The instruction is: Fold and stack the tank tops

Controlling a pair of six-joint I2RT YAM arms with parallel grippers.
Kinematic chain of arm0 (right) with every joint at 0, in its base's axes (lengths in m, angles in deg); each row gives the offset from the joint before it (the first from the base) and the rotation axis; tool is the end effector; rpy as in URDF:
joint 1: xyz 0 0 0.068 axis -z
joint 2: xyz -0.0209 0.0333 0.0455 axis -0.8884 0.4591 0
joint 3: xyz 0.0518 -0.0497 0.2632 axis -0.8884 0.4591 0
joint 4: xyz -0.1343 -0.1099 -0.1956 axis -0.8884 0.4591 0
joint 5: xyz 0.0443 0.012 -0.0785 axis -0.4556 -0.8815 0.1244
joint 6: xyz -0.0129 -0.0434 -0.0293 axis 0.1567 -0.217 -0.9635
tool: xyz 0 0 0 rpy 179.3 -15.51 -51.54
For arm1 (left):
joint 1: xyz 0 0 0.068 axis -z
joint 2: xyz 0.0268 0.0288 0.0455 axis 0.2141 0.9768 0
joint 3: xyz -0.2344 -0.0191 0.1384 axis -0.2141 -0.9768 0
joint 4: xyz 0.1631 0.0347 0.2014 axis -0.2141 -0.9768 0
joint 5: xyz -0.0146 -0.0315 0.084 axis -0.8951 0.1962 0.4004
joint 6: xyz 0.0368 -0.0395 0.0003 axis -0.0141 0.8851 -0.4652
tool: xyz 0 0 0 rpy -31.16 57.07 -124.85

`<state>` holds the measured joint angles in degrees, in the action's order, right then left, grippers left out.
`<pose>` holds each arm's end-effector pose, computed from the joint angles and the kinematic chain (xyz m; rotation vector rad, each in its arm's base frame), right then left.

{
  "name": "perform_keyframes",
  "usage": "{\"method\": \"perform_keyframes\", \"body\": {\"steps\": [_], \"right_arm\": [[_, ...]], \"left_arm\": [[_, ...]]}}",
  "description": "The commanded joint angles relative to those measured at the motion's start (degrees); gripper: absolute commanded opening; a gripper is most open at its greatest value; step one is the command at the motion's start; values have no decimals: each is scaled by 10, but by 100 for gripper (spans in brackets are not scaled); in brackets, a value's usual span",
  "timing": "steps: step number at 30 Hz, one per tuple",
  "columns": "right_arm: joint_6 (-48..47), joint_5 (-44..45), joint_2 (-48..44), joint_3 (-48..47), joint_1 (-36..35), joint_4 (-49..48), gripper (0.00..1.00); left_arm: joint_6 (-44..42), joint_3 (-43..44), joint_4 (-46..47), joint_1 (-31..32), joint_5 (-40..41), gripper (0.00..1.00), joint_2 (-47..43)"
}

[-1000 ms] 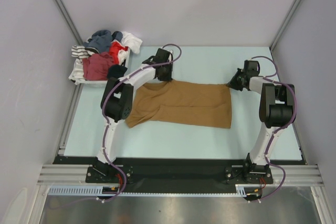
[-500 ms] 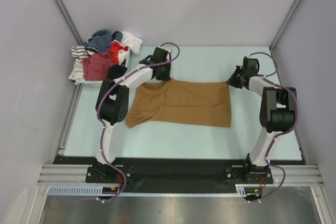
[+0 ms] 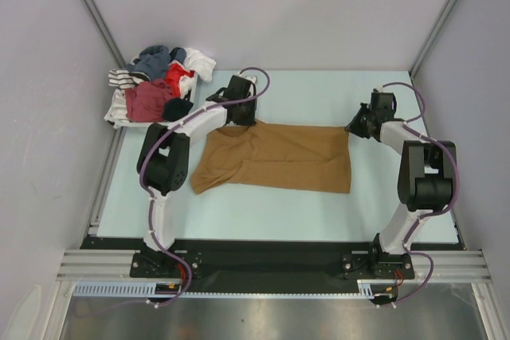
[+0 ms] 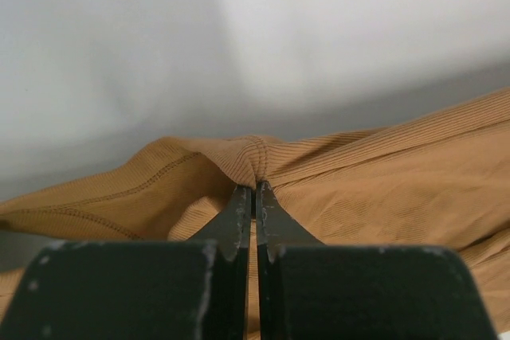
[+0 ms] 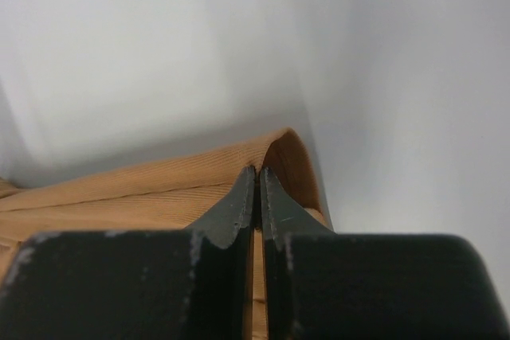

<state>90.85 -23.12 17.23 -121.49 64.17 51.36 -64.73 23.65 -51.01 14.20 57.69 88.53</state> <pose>0.3856 -0.0043 0.1886 0.4836 2.3157 0.3998 0.4203 -0.2115 0.2065 0.2223 2.4603 -0.3734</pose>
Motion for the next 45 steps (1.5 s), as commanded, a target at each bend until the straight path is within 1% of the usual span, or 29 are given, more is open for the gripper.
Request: {"method": "perform_keyframes", "body": {"steps": [1,7,17,18,20,21,22,27,32,33,35,45], "right_arm": [[0,17,-37,15,1,-9,0],[7,25,-67,63,-4,-26,0],[10,50,-118,119,-12,-22,0],[10,56,-125,124,-13,-21,0],[10,62,-142,134,-13,-19,0],[10,69,-146,137,-13,-15,0],[10,74,-154,140,-28,-13,0],[12,85,-173,161,-39,-5,0],[11,92,-192,175,-43,4,0],[14,110,-195,176,-44,9,0],[15,112,-197,182,-44,10,0],[23,125,-220,210,-43,18,0]], "left_arm": [[-4,-16,30,2,-9,0,-43],[8,-51,44,17,9,0,-66],[18,-121,52,29,16,0,-97],[21,-129,55,31,32,0,-104],[24,-148,61,31,34,0,-112],[31,-154,62,31,35,0,-119],[35,-162,63,31,36,0,-122],[49,-187,70,42,45,0,-137],[52,-198,65,52,59,0,-141],[52,-199,65,52,60,0,-141],[55,-207,64,54,65,0,-145],[66,-262,79,54,80,0,-197]]}}
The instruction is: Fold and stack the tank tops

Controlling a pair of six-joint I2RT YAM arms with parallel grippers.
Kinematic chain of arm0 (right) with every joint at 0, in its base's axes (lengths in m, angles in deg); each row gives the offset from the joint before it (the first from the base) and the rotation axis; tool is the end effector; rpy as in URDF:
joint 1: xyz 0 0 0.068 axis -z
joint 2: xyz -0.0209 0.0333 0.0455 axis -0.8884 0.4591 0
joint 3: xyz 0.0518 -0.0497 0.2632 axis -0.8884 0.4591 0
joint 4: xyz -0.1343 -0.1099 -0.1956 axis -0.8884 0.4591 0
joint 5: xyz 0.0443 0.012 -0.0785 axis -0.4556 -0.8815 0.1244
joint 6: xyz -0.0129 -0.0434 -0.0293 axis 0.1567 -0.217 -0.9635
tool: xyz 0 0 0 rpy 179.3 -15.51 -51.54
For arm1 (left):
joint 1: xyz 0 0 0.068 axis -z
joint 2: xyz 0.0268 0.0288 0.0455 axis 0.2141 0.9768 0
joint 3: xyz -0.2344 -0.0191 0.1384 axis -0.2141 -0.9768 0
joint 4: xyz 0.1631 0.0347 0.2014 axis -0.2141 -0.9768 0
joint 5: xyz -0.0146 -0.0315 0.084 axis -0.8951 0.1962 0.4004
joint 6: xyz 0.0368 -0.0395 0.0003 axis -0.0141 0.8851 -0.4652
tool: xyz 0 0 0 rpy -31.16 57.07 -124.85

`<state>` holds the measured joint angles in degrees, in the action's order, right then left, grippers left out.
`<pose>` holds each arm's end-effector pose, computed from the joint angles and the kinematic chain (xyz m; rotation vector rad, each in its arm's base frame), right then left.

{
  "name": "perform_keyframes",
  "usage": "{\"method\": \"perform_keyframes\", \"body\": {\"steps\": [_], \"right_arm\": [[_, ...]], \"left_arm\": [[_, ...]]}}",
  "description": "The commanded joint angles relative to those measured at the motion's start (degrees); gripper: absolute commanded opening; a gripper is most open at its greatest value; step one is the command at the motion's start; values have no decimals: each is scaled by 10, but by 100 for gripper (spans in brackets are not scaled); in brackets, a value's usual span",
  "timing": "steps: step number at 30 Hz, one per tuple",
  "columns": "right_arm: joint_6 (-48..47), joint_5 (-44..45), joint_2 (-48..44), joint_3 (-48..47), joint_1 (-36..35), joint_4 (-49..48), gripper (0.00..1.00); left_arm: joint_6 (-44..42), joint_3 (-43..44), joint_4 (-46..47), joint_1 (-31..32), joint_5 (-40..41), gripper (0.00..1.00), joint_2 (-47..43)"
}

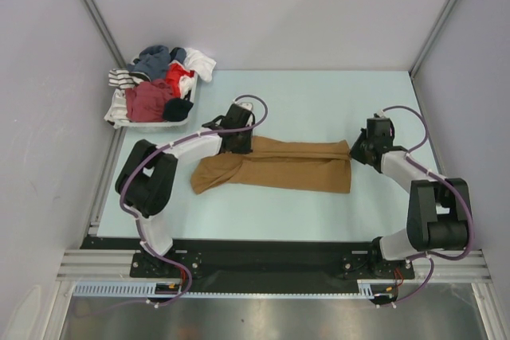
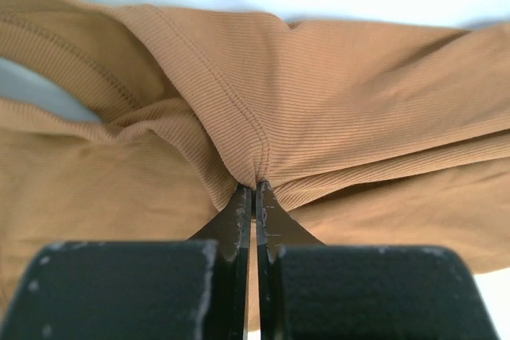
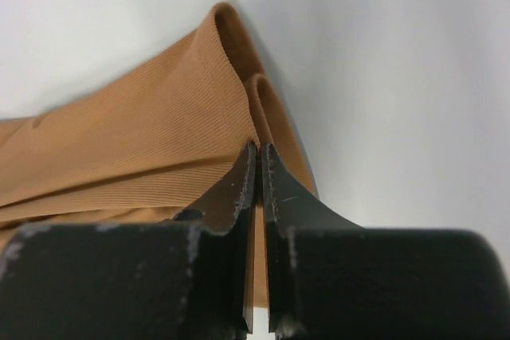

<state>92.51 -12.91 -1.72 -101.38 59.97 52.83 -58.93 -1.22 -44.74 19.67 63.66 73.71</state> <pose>0.2930 0.0133 0.1851 0.5268 2.3429 0.2303 0.3313 -0.2043 0.1861 0.1748 2.5175 -0.3034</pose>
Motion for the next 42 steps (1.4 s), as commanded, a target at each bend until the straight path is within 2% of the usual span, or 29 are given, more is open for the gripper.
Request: {"method": "perform_keyframes", "body": {"steps": [1,11,19,26,28,31,32,34,35,42], "right_arm": [[7,23,-38,12,0,4,0],[6,27,-62,32,-1,11,0],[26,30,-28,58,1,1,0],[42,4,16,58,11,-12,7],[44,13,10,62,12,-12,10],[45,23,-16,71,11,-10,27],[43,26,-28,74,11,-11,31],[42,28,-42,79,11,-10,35],[41,32,-54,80,11,-7,41],[37,31,-81,59,13,-12,56]], "left_arm": [[9,-16,17,0,20,0,-50],[13,-38,13,12,30,0,-75],[42,-70,17,12,35,0,-58],[61,-102,36,13,37,2,-47],[62,-102,35,16,44,8,-48],[59,-103,39,19,52,26,-55],[56,-104,39,20,58,36,-60],[55,-104,37,22,68,43,-66],[53,-102,35,22,78,48,-72],[55,-93,-6,27,145,62,-113]]}}
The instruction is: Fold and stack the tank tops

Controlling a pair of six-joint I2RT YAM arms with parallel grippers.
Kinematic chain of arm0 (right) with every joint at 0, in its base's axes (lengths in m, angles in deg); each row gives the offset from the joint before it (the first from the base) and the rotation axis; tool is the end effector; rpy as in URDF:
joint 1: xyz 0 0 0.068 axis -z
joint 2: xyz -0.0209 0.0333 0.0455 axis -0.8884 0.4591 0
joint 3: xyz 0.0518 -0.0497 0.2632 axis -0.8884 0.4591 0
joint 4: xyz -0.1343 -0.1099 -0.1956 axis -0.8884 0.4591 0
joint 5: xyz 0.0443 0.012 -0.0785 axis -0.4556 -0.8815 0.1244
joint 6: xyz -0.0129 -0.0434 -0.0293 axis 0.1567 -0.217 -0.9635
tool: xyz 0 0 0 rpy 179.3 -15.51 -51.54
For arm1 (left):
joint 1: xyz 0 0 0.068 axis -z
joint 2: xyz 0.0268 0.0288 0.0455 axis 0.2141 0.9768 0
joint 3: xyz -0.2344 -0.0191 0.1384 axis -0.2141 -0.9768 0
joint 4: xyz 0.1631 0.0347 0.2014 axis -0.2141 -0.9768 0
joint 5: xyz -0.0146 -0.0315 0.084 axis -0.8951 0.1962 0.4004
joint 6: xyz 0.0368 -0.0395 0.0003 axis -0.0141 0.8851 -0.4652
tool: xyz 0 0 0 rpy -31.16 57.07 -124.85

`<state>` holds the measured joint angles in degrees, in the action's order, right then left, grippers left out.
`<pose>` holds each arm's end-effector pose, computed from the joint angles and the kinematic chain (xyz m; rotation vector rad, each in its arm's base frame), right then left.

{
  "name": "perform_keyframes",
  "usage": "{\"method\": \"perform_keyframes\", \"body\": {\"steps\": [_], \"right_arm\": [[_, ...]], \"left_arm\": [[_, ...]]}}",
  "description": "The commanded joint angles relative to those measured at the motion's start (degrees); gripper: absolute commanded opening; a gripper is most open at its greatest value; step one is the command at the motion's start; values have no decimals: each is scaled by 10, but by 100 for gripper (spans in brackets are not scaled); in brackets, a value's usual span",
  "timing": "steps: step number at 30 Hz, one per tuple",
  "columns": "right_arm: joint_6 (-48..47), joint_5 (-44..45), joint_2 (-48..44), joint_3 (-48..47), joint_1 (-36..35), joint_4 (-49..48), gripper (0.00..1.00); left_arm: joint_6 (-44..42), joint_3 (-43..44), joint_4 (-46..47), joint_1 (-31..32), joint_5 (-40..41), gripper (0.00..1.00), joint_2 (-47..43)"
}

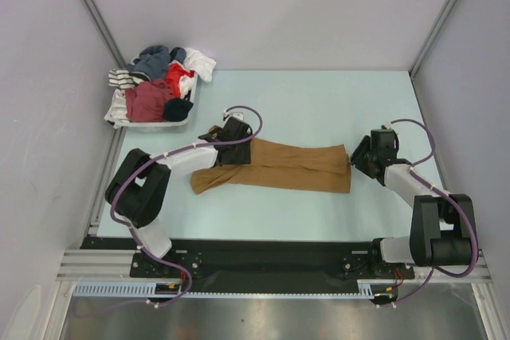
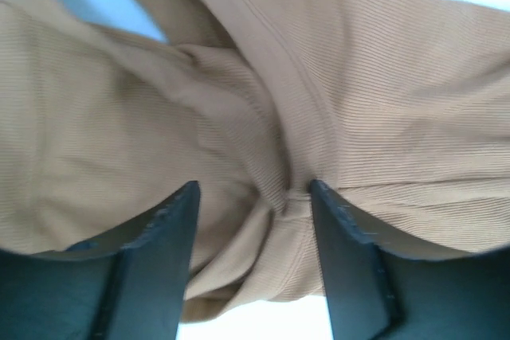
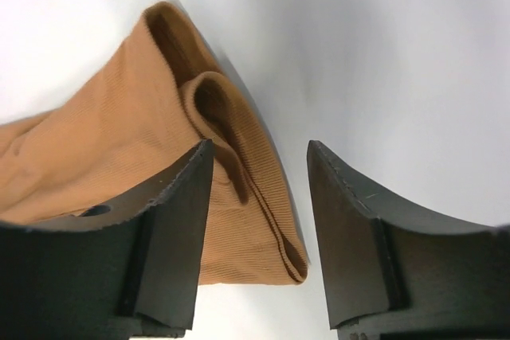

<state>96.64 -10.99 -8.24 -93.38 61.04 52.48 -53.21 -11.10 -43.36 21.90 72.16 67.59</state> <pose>0.2591 0.0057 0.1730 0.6517 2.3286 0.2098 0.2943 -0.1911 0.1749 0.0419 2.5149 -0.1656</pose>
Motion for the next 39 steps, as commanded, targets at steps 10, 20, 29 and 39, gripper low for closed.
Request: {"method": "perform_keyframes", "body": {"steps": [10,20,29,39], "right_arm": [[-15,-27,72,-108,6,-23,61],[-3,-68,146,-128,9,-33,59],[6,-91,159,-120,9,-49,54],[17,-92,155,-122,60,-37,0]], "left_arm": [[-4,-11,-4,19,44,78,-85],[26,-89,17,24,54,78,-189],[42,-151,19,24,49,78,-267],[49,-179,19,24,52,78,-289]]}}
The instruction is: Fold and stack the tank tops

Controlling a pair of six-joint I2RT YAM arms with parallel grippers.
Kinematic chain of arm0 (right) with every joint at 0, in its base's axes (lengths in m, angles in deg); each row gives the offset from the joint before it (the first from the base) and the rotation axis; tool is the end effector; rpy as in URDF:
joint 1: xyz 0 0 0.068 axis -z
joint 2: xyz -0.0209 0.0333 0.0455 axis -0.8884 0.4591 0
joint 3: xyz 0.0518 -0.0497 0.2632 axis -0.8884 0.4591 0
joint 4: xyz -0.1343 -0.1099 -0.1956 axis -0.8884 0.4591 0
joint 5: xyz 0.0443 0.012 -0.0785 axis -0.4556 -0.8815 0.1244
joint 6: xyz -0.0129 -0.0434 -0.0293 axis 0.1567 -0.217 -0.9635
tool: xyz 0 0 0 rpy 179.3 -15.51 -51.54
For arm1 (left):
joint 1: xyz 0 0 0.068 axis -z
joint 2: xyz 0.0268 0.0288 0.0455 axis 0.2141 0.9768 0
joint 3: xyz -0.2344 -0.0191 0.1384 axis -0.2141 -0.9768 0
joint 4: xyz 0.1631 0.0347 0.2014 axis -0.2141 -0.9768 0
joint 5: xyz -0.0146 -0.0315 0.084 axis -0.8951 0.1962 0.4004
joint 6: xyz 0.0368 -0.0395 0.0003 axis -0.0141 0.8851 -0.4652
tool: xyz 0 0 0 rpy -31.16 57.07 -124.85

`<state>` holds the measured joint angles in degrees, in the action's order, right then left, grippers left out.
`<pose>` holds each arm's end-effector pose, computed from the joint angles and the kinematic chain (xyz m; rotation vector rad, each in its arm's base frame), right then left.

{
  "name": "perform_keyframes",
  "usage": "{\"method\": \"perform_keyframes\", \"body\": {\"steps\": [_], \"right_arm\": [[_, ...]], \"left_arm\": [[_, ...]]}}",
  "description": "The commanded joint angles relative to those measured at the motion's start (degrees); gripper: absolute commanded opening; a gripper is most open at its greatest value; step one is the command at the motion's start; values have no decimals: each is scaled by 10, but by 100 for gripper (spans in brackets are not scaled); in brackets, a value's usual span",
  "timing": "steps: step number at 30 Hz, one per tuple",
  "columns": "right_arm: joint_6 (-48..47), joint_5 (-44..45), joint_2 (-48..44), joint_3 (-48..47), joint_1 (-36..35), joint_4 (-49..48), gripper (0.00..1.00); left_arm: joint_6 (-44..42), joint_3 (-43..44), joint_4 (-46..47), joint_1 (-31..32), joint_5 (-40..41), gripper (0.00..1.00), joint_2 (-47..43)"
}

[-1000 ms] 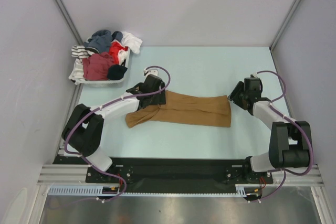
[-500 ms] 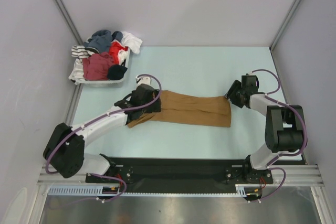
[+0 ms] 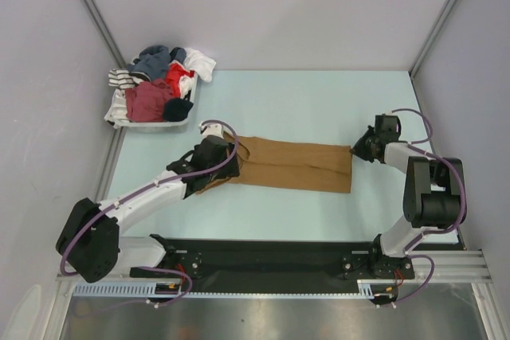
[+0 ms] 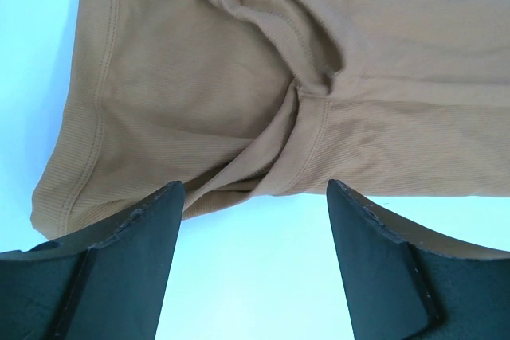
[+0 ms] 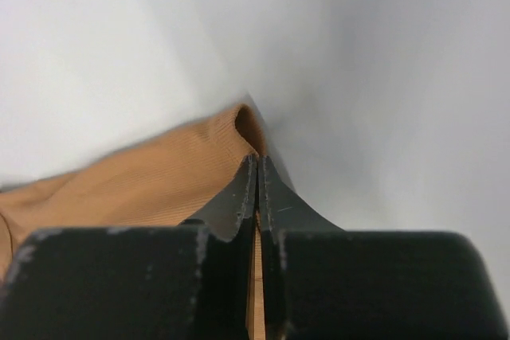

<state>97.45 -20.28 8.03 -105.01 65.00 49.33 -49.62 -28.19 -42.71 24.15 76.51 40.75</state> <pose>0.3211 -0.0090 0.1594 0.6905 2.3640 0.3715 0.2139 -0.1455 0.2190 -0.0519 2.3302 -0.2513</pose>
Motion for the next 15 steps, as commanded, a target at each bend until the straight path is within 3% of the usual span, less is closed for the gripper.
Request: {"method": "perform_keyframes", "body": {"steps": [1,7,15], "right_arm": [[13,11,-17,6,27,-7,0],[36,80,-100,57,54,-2,0],[45,92,-132,88,81,10,0]], "left_arm": [[14,-12,15,1,7,78,-23],[27,-33,28,1,-7,80,-11],[38,-32,-2,-31,21,81,-34]]}}
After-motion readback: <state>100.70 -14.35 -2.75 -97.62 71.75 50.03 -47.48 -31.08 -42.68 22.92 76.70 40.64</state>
